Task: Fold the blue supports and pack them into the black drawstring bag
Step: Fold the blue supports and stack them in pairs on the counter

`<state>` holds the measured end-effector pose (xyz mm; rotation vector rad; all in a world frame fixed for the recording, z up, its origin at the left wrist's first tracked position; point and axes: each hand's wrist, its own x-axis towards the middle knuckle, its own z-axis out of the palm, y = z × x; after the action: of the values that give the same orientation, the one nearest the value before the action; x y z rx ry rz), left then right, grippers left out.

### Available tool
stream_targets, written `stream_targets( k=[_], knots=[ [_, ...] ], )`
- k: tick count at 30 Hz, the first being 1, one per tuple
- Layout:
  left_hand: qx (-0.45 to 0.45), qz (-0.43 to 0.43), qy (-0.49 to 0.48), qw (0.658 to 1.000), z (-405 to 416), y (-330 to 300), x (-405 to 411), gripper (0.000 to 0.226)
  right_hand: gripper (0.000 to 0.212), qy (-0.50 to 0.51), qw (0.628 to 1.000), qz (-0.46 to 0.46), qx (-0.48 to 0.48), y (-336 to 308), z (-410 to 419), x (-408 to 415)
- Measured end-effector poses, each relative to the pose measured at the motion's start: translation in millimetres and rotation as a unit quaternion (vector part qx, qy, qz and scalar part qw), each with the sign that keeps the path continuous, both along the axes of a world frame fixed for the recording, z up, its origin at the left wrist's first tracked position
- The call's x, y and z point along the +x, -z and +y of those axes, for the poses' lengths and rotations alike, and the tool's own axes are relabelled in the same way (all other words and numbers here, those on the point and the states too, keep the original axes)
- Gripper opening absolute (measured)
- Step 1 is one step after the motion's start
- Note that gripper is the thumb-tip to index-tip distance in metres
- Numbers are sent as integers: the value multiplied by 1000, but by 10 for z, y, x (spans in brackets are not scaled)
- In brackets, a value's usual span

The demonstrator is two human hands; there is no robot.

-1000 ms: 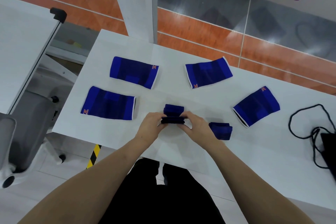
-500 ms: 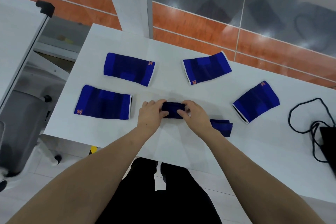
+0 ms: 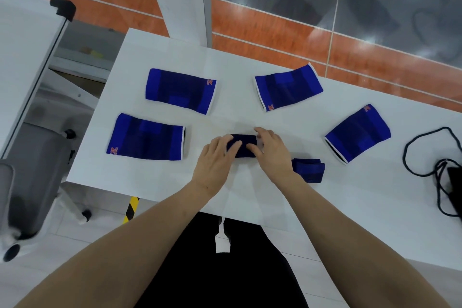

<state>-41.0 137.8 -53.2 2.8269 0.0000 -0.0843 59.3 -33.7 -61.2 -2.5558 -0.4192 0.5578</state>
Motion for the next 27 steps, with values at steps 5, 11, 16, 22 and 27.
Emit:
stream_targets(
  k=[5,11,16,22,27],
  knots=[
    [56,53,76,994,49,28,-163,68,41,-63,985,-159,-37,-43,-116,-207],
    [141,140,93,976,40,38,-141,72,43,-110,979,-128,-112,59,-69,-243],
    [138,165,84,973,39,35,-99,74,47,-103,982,-55,-151,18,-14,-182],
    [125,207,78,967,-2,-40,-47,75,46,-104,980,-33,-166,-83,39,-148],
    [58,218,52,973,-17,-146,-29,74,46,-93,986,-24,-139,-207,89,-142]
  ],
)
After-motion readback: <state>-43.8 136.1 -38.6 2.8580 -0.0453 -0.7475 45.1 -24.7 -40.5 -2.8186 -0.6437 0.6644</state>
